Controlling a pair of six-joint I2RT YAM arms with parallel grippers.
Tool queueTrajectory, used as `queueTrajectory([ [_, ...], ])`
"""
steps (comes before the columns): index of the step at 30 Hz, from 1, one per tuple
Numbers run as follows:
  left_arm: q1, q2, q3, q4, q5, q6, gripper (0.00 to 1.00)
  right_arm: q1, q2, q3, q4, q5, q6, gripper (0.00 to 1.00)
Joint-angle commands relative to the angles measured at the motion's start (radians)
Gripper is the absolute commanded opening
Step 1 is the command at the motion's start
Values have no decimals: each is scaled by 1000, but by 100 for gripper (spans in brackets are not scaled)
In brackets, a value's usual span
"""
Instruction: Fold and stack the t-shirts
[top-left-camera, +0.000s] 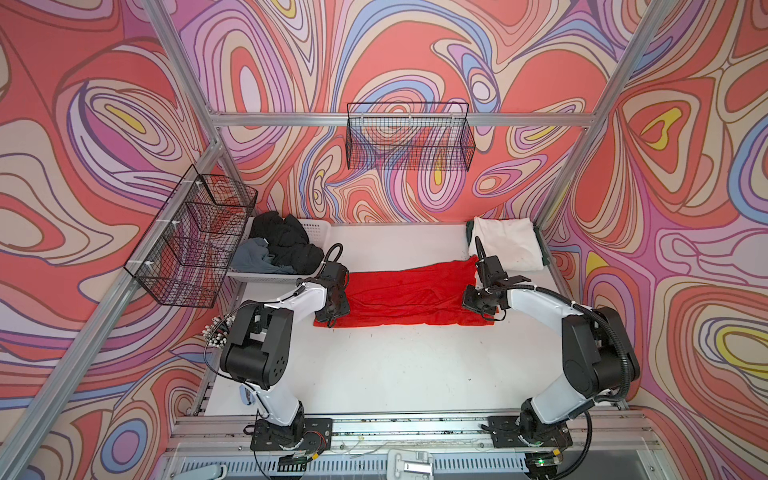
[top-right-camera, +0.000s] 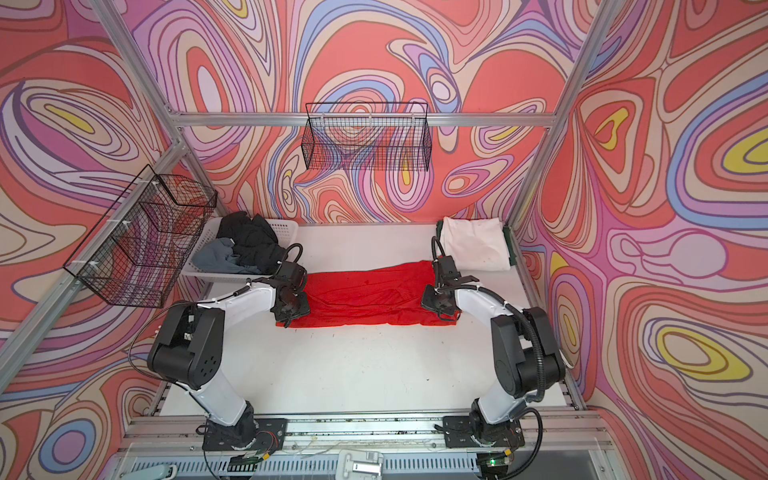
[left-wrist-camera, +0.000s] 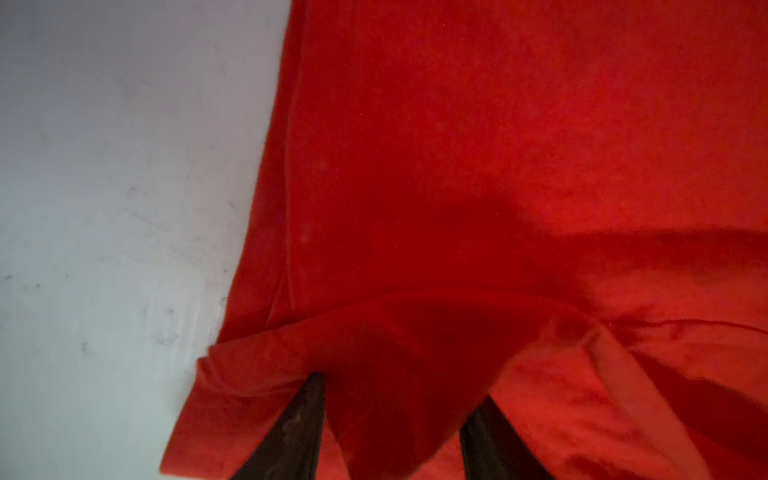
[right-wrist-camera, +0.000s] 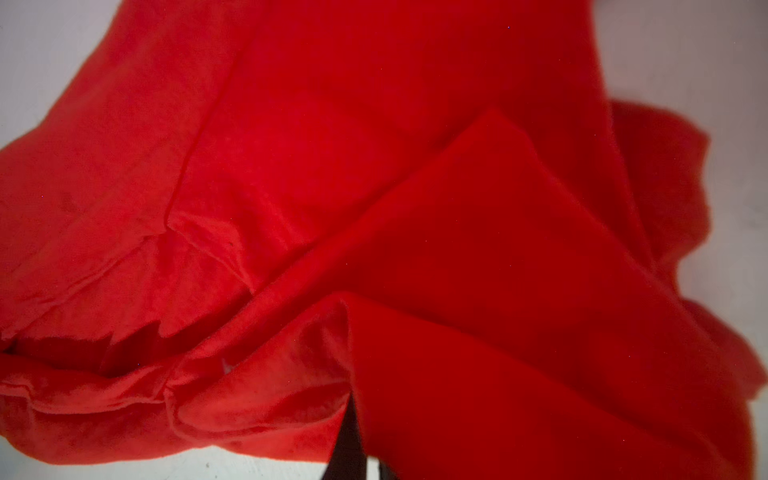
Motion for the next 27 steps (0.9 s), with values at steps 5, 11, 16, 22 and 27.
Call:
queueTrajectory([
  [5,20,12,16,9,-1,-6,52,4,93,134,-38,60,-26,0],
  [11,30,14,24,6,-2,-1,51,4,188,222,-38,97,-47,0],
  [16,36,23,36,-5,-4,5,52,4,256,281,-27,91,-49,0],
  [22,44,22,45,-15,-7,9,52,20,279,361,-40,150,-57,0],
  [27,47,16,48,-23,-11,12,52,47,325,445,-58,156,-77,0],
])
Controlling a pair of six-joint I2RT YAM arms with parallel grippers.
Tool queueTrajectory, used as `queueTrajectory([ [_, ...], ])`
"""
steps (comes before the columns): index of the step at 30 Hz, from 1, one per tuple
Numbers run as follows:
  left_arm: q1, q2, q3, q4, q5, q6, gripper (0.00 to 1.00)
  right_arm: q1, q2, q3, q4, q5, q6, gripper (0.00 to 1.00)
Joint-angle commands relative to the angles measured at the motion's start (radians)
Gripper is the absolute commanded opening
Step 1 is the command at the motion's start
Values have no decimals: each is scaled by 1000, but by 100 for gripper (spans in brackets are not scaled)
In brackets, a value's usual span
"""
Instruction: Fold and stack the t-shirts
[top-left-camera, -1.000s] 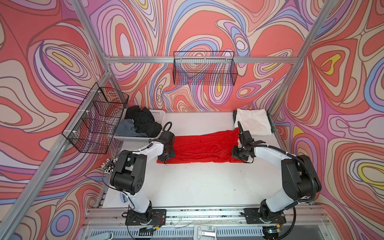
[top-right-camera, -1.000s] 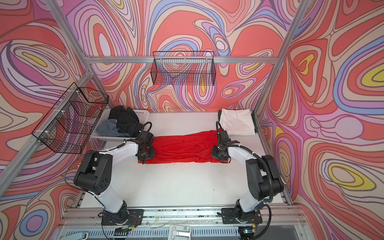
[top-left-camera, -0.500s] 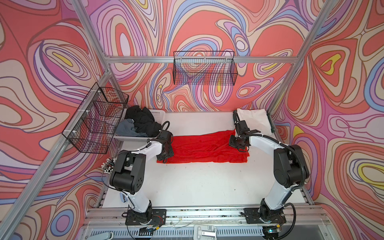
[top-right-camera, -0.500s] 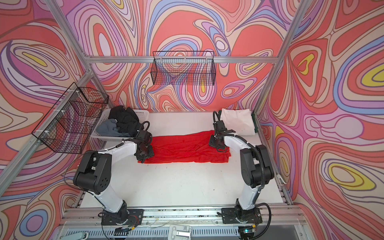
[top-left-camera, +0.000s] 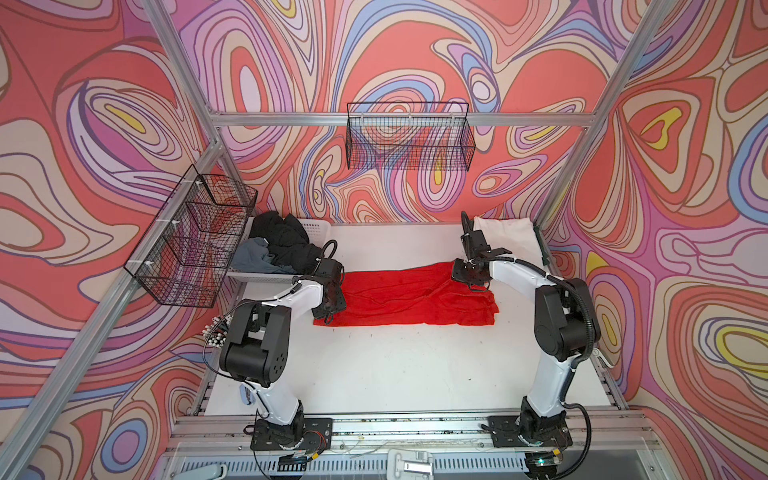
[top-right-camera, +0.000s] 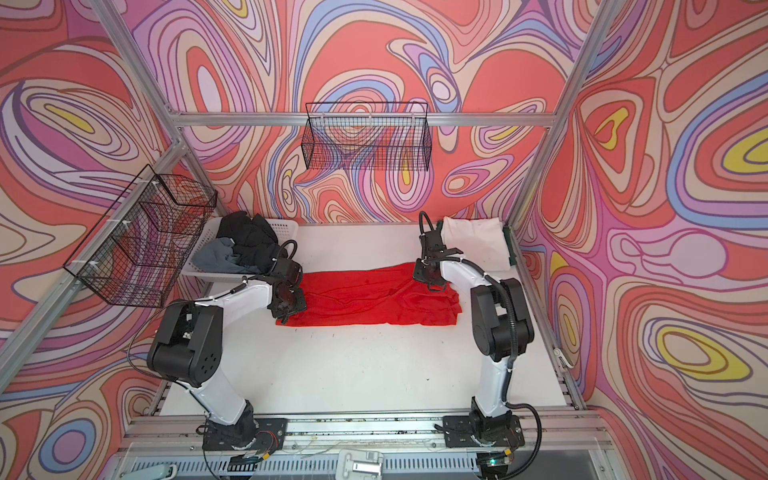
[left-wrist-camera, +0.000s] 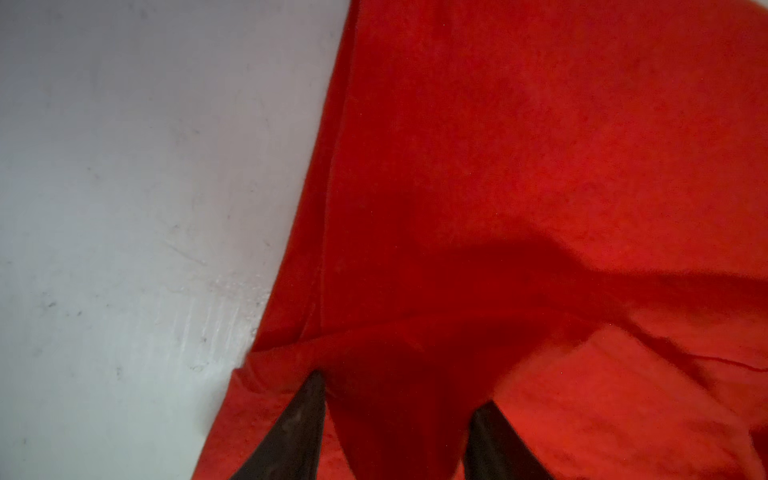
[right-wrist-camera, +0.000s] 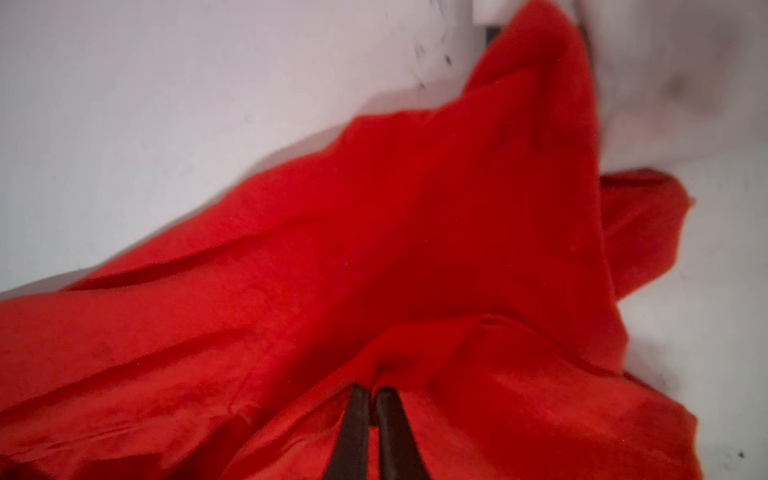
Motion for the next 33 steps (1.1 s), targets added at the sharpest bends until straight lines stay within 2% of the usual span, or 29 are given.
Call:
queueTrajectory([
  [1,11,7,28,-32,-13,4,52,23,57,54,-13,14,-21,0],
  [3,13,4,28,-36,-18,2,52,29,91,91,-35,15,-20,0],
  [11,38,8,74,-70,-76,1,55,45,178,190,-86,148,-44,0],
  [17,49,29,143,-88,-159,19,54,44,197,215,-94,179,-47,0],
  [24,50,72,220,-116,-156,35,55,45,200,207,-96,177,-55,0],
  [25,50,66,216,-110,-144,35,55,43,196,215,-109,181,-58,8],
  [27,49,43,203,-98,-116,38,56,45,175,218,-130,207,-56,46],
  [28,43,23,186,-82,-102,42,57,44,147,209,-136,230,-51,59],
  [30,26,-24,145,-45,-80,52,60,44,83,174,-135,270,-40,72],
  [33,-19,-85,105,-25,-100,72,65,45,-9,96,-136,298,-12,74],
])
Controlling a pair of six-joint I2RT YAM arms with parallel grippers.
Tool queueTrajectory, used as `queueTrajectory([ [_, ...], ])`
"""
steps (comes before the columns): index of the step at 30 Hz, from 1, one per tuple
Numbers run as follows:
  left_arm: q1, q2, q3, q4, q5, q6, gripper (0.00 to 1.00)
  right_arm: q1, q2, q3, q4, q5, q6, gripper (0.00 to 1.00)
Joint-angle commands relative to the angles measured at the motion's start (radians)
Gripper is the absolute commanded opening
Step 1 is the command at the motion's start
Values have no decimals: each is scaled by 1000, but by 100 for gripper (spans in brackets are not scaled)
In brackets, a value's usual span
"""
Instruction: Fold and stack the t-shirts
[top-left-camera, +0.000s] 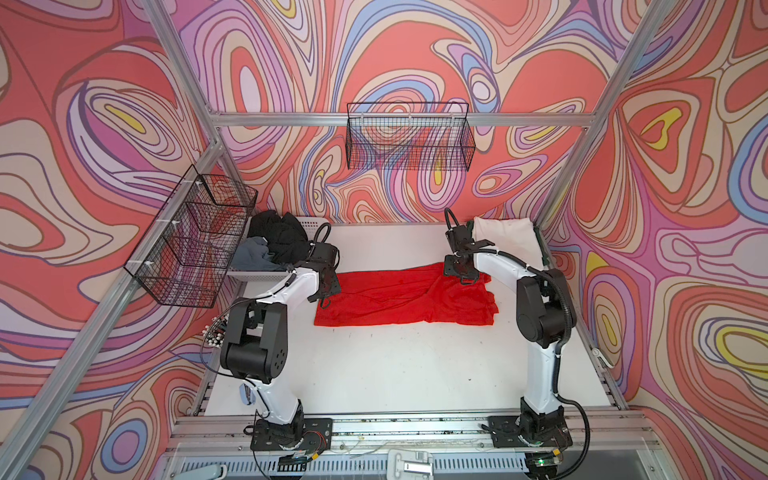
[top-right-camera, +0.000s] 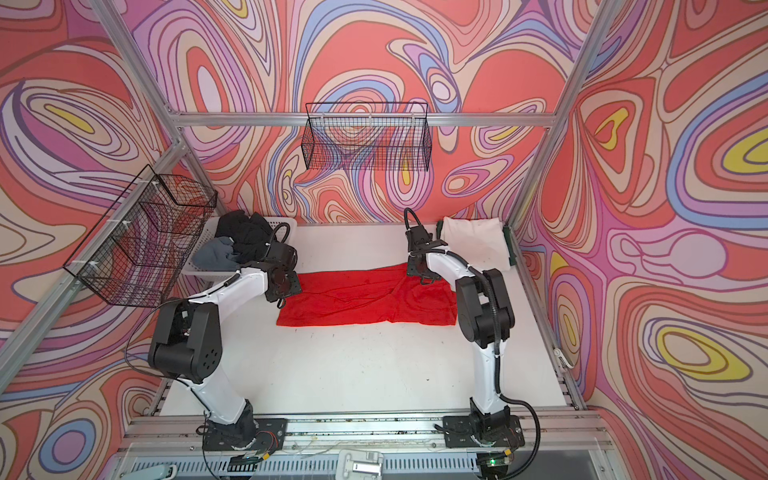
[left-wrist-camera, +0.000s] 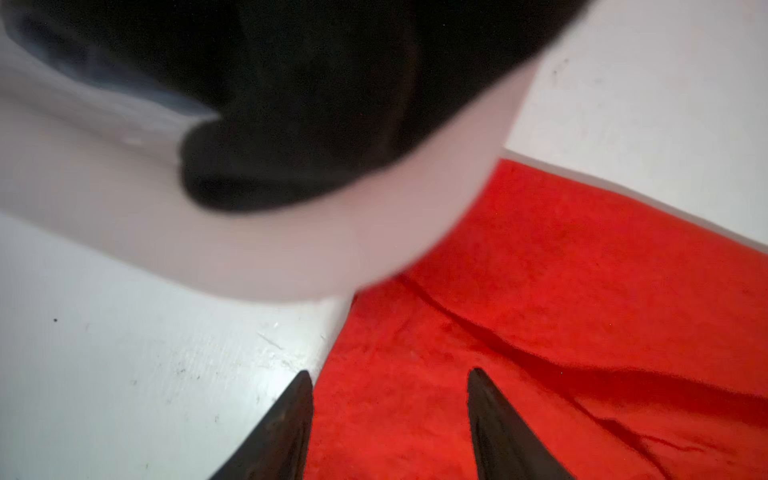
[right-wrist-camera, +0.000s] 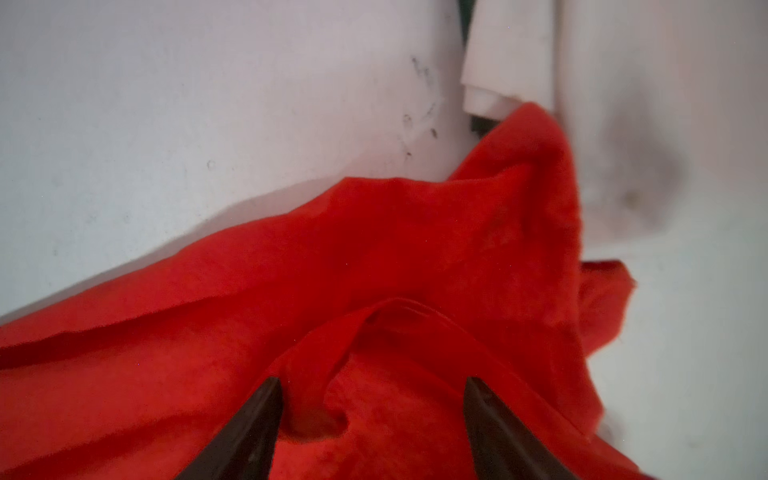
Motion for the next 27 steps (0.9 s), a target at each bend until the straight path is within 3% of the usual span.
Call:
queueTrajectory([
  [1,-56,-91,-43,28,-13,33,66,1,-144,-77,-20,71,40,74],
  [5,-98,-85,-77,109,-9,59,68,1,-190,-200,14,74,93,72],
  [11,-105,115,74,40,-24,72,65,2,-119,-237,64,39,117,67],
  [18,-122,236,120,-1,-39,71,63,1,33,-145,99,0,76,61],
  [27,-181,177,-33,-52,-46,2,57,89,323,138,42,-28,-14,59],
])
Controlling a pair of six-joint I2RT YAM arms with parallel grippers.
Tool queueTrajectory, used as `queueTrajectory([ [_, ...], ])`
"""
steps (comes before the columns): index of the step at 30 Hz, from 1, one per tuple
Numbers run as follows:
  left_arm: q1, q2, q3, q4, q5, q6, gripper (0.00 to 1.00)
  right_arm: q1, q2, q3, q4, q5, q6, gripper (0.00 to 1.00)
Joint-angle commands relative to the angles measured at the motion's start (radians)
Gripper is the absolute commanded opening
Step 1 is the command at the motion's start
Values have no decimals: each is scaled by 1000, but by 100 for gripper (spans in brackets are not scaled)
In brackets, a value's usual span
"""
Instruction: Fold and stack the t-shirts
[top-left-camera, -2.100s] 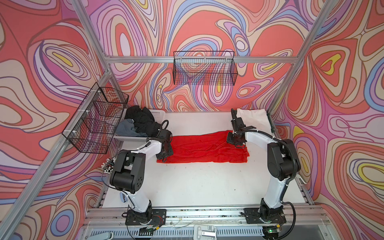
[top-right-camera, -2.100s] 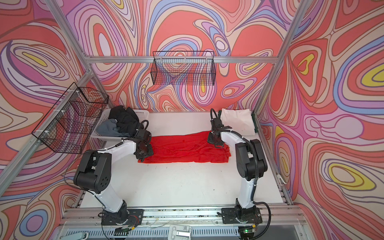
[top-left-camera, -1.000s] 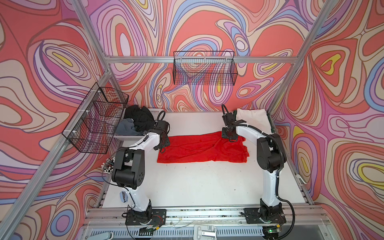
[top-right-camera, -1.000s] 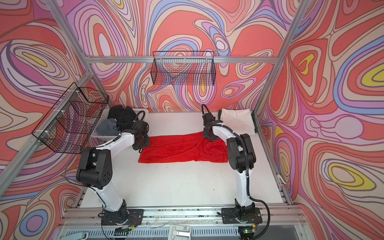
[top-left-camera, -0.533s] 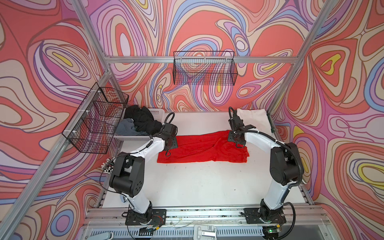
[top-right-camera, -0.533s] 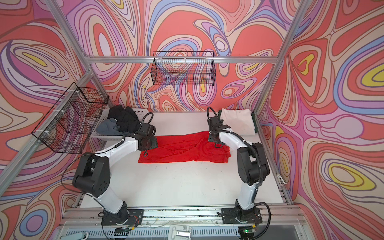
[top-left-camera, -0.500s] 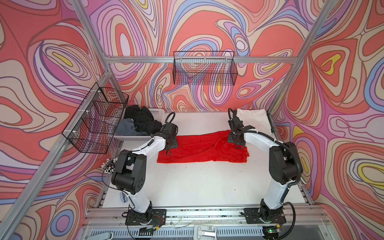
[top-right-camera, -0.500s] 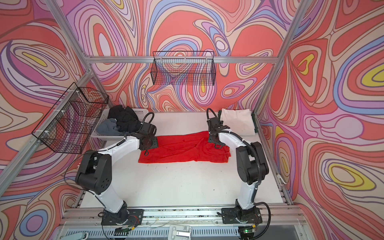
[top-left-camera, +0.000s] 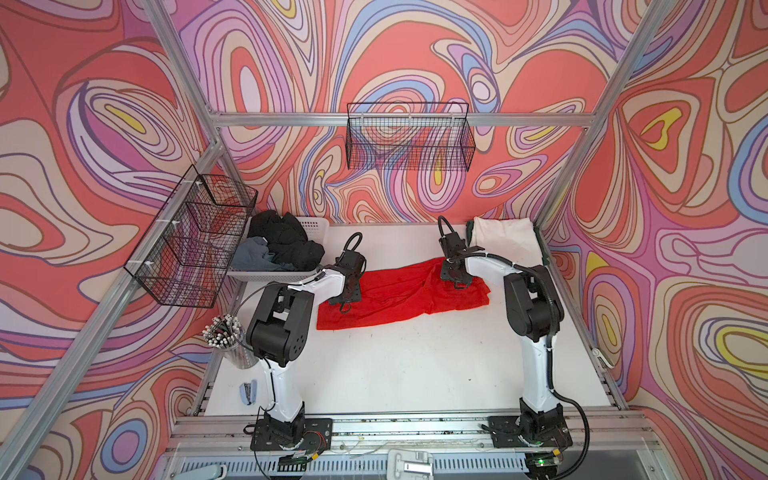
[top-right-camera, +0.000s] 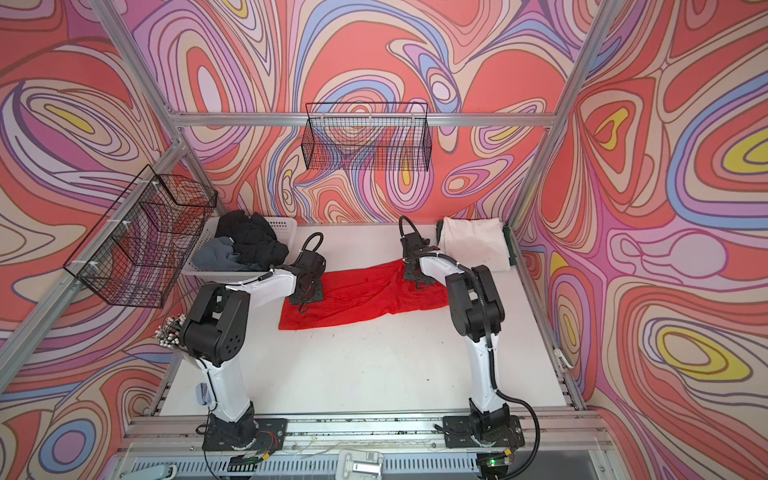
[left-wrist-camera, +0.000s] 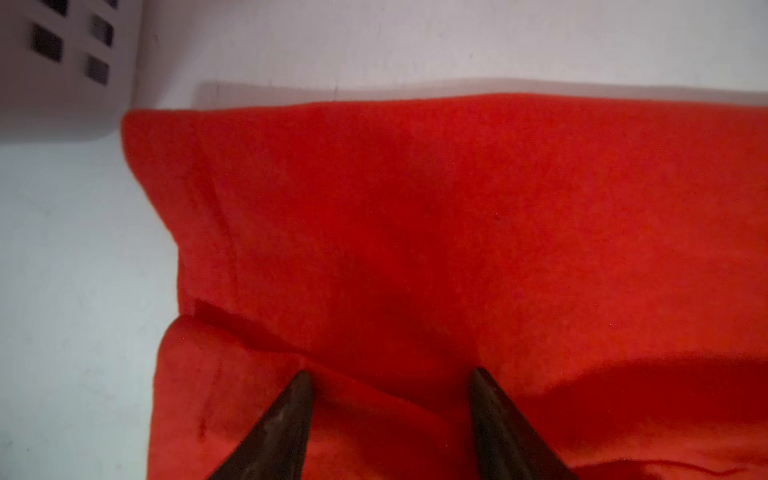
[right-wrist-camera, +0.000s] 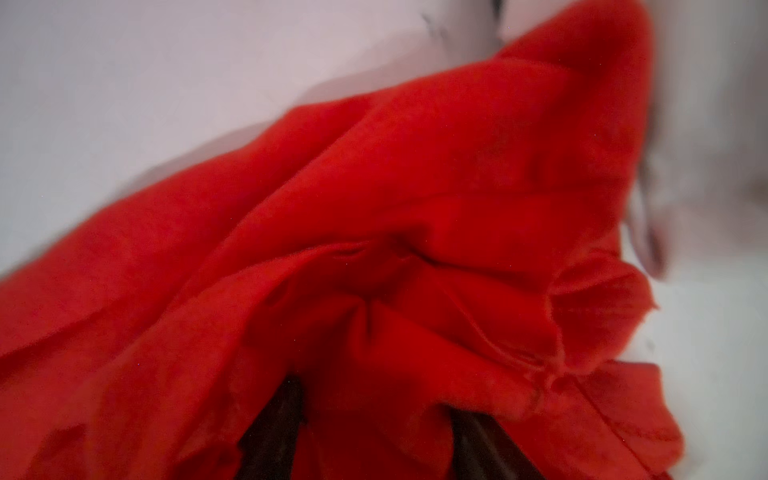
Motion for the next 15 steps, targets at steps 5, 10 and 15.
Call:
queueTrajectory([
  [5,-77,-71,-214,-131,22,-104,57,84,275,258,-130,-76,-113,59],
  [10,-185,-135,-341,-167,14,-206,55,101,391,479,-214,-129,-241,62],
  [15,-342,-179,-384,-252,16,-337,55,100,536,781,-355,-136,-318,77],
])
